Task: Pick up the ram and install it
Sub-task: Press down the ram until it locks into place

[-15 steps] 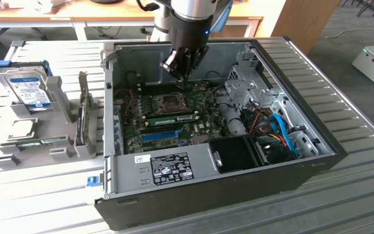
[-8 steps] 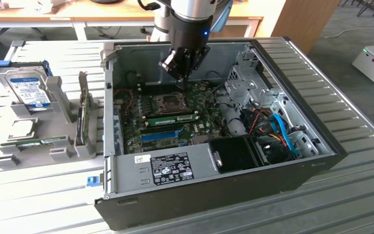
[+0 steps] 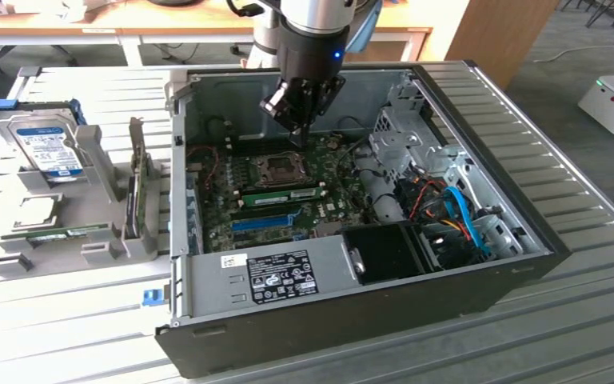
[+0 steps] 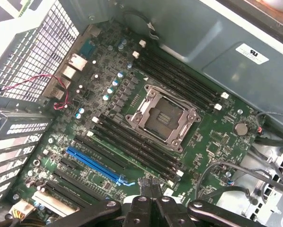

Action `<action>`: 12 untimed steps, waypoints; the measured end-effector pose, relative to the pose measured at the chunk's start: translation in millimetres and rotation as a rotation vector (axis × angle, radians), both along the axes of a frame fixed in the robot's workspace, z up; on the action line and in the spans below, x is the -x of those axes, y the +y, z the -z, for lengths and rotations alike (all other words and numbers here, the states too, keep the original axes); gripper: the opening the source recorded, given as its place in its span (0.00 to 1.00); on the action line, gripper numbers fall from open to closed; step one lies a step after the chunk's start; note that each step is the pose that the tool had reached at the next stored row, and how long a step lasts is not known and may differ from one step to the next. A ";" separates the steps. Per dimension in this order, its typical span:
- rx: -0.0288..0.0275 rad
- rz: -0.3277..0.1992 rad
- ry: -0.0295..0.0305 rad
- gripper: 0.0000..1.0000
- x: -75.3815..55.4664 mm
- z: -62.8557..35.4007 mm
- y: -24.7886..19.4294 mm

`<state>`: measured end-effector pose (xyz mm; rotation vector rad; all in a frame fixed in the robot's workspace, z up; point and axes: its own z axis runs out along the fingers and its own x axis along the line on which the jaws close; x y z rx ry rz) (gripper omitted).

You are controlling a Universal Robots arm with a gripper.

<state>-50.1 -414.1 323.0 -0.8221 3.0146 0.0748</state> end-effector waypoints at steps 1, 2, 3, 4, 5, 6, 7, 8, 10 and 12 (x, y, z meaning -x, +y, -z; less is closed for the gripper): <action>0.0000 0.000 0.0000 0.11 0.0 0.0 0.0; 0.0000 0.000 0.0000 0.11 0.0 0.0 0.0; 0.0000 0.001 0.0000 0.11 0.0 0.0 0.0; -0.0001 0.005 -0.0001 0.11 0.0 0.0 0.0; -0.0001 0.009 -0.0001 0.11 0.0 0.0 0.0; 0.0000 0.014 -0.0001 0.11 0.0 0.0 0.0; -0.0001 0.018 -0.0001 0.11 0.0 0.1 0.0; -0.0001 0.023 -0.0001 0.11 0.0 0.1 0.0; -0.0001 0.034 -0.0001 0.11 0.0 0.1 0.0; 0.0000 0.047 -0.0001 0.11 0.1 0.0 0.0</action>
